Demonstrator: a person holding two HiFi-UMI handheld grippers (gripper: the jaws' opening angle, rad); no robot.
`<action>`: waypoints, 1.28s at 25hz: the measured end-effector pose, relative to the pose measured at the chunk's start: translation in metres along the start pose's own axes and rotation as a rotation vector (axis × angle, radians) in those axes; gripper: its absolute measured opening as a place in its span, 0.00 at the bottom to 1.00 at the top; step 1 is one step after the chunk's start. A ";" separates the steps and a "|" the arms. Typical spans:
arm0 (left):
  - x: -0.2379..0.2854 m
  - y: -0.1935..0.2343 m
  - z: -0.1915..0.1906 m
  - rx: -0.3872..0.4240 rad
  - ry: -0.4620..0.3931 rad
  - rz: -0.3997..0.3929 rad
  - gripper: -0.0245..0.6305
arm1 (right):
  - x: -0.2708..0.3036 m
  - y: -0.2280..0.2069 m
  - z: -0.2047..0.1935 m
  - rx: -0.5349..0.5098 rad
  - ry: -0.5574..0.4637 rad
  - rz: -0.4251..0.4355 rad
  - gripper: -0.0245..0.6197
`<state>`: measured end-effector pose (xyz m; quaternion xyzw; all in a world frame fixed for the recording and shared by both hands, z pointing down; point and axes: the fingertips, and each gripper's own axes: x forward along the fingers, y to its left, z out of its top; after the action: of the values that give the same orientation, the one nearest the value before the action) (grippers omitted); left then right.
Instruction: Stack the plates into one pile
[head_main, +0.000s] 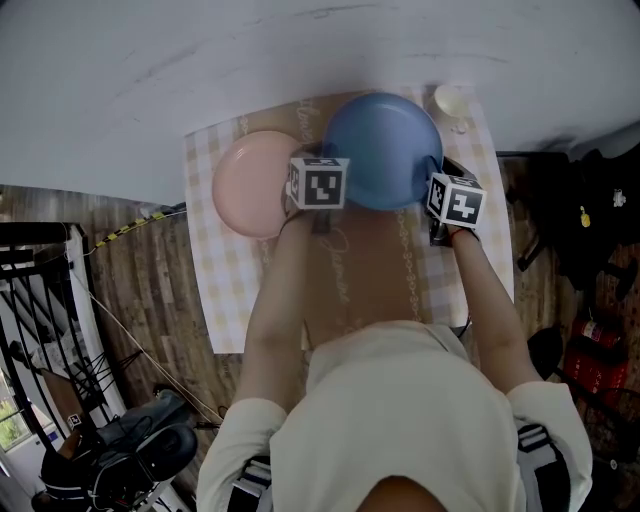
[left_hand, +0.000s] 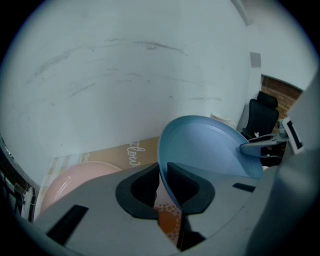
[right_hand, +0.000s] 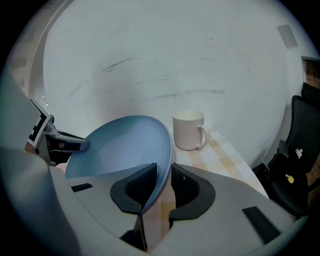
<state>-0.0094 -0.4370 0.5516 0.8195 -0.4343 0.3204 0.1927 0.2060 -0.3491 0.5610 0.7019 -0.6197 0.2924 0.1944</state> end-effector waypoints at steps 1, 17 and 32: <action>-0.004 0.003 0.001 -0.010 -0.008 0.005 0.11 | -0.002 0.003 0.004 -0.005 -0.011 0.005 0.16; -0.065 0.071 -0.025 -0.183 -0.041 0.140 0.11 | -0.001 0.089 0.041 -0.121 -0.067 0.168 0.16; -0.111 0.149 -0.092 -0.345 -0.016 0.289 0.11 | 0.012 0.198 0.033 -0.271 -0.025 0.353 0.16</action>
<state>-0.2133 -0.3987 0.5460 0.7063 -0.5970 0.2588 0.2789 0.0173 -0.4105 0.5259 0.5536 -0.7690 0.2271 0.2249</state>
